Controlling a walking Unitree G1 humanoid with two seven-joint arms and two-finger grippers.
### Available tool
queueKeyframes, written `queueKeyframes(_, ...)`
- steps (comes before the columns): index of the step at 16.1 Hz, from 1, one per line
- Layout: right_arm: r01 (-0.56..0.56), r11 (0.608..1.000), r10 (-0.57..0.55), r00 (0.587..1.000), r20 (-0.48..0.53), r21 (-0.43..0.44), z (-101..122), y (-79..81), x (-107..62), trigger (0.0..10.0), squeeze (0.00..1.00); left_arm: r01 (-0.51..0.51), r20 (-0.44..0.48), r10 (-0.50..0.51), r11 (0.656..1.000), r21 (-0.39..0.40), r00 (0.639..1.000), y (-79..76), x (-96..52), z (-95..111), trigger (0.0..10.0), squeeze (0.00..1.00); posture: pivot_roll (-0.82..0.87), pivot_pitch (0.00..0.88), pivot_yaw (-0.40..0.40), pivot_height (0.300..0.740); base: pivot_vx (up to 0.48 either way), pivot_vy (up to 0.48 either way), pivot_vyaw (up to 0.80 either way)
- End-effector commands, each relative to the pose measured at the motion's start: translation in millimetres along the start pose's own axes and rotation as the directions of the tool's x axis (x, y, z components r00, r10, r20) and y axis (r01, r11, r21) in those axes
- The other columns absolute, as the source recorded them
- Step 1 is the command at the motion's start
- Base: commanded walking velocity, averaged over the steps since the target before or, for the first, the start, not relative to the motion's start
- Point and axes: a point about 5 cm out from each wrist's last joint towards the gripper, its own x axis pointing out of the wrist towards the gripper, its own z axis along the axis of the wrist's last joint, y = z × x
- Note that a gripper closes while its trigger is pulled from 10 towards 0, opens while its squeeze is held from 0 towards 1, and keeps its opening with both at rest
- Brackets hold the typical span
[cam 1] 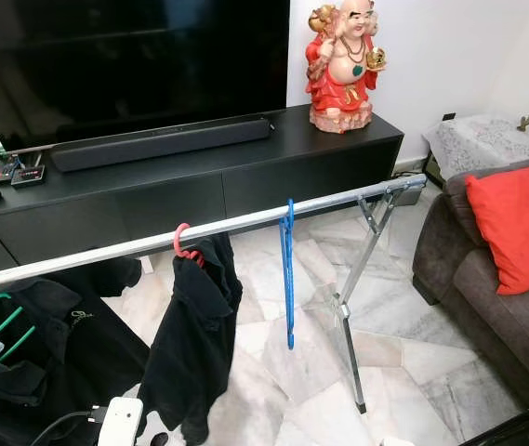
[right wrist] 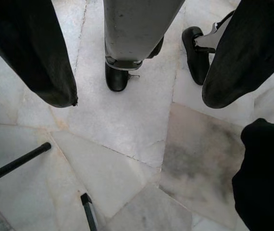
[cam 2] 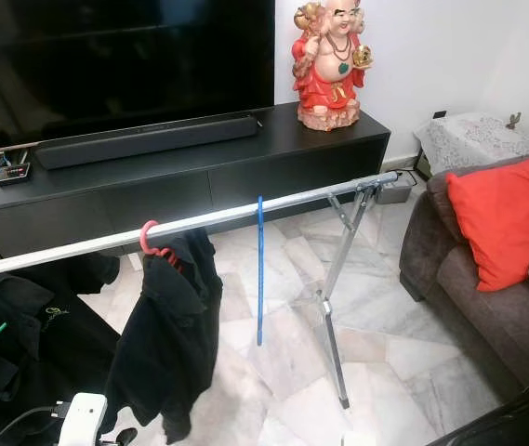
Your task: Hang hanger
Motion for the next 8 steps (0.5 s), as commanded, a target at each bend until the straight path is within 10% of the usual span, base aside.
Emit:
queueKeyframes(1, 0.086, 0.989, -0.097, 0.992, 0.085, 0.123, 12.0, -29.1, -2.7, 10.0, 0.0, 0.066, -0.179, -0.072, 0.997, -0.035, 0.981, -11.7, -3.2, -24.7, 10.0, 0.0, 0.01, 0.018, 0.043, 0.74, 0.0, 0.0, 0.0)
queueKeyframes(8, 0.086, 0.989, -0.097, 0.992, 0.085, 0.123, 12.0, -29.1, -2.7, 10.0, 0.0, 0.066, -0.179, -0.072, 0.997, -0.035, 0.981, -11.7, -3.2, -24.7, 10.0, 0.0, 0.01, 0.018, 0.043, 0.74, 0.0, 0.0, 0.0)
